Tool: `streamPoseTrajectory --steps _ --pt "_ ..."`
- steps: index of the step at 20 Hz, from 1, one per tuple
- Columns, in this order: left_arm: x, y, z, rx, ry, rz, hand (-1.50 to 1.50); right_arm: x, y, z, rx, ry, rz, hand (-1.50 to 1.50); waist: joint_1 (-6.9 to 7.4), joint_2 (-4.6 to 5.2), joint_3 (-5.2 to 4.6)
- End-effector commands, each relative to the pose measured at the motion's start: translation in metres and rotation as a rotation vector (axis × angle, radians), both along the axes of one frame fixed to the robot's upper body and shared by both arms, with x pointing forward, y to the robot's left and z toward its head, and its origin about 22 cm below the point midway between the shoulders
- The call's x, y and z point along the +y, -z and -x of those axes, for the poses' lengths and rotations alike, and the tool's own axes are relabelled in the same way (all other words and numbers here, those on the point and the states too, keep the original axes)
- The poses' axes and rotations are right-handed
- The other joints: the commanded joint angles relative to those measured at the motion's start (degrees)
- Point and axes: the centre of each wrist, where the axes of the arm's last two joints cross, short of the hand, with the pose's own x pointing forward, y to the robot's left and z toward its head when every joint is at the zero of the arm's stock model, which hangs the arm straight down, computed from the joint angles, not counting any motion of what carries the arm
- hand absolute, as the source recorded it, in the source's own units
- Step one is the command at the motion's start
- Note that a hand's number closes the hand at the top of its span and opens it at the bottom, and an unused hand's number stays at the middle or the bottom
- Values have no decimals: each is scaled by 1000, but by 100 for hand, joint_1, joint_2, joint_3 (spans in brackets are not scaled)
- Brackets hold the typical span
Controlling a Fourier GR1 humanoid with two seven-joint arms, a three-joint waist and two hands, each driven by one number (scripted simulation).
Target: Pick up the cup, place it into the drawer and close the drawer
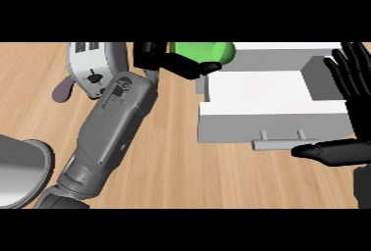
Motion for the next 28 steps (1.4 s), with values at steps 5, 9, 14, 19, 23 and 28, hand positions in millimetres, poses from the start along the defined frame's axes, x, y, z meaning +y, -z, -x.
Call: streamPoseTrajectory --steps 5,9,14,19,23,28 --pt "-52 -40 -14 162 -64 -110 150 12 -8 -8 -21 -28 -8 -150 -245 67 2" --pt "-57 -28 -19 224 -112 -194 150 3 -2 -10 -19 -49 -18 -150 -326 90 6" --pt "-55 -7 -22 291 -80 -310 150 17 -16 -19 -49 -96 -6 -150 -606 169 9" --pt "-47 18 -21 375 -22 -392 150 38 -15 -21 -60 -121 -1 -150 -752 229 8" --pt "-46 32 -16 367 -26 -438 -150 41 -25 -32 -64 -172 -6 -150 -1004 281 10" --pt "-44 34 -14 365 -13 -272 -150 50 -16 -27 -56 -304 -42 -150 -1177 299 7"
